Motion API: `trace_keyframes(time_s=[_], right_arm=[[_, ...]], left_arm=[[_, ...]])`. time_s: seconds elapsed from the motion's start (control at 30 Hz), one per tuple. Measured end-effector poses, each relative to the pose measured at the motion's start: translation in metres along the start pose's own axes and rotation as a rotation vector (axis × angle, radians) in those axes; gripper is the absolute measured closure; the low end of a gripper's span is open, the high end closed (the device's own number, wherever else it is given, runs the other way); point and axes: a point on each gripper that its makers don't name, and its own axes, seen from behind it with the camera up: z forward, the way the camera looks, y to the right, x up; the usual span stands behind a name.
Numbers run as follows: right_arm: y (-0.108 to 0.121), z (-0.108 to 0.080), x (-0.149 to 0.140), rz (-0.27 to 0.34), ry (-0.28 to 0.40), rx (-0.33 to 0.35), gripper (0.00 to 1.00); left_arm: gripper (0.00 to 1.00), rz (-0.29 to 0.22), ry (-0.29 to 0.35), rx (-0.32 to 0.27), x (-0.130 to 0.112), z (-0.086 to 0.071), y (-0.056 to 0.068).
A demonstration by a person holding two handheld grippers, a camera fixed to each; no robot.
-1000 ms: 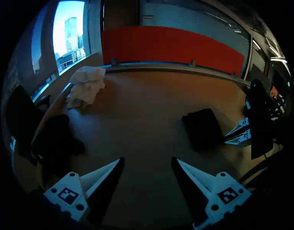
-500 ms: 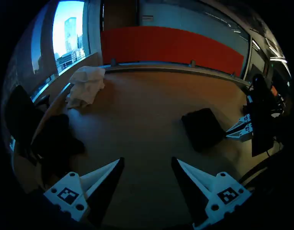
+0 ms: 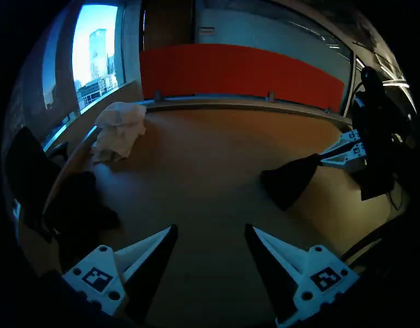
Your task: Fold towel
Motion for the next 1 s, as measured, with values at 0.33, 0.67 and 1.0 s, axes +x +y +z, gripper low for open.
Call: trace_keyframes(time_s=[0.33, 0.67, 1.0], right_arm=[[0.023, -0.021, 0.055, 0.005, 0.09, -0.023, 0.94], [0.056, -0.051, 0.061, 0.048, 0.115, -0.051, 0.94], [0.11, -0.086, 0.029, 0.097, 0.085, -0.117, 0.94]], left_arm=[[0.1, 0.01, 0.023, -0.021, 0.01, -0.003, 0.004], [0.1, 0.014, 0.038, -0.057, 0.02, -0.001, 0.013], [0.1, 0.024, 0.037, -0.083, 0.024, 0.003, 0.024]])
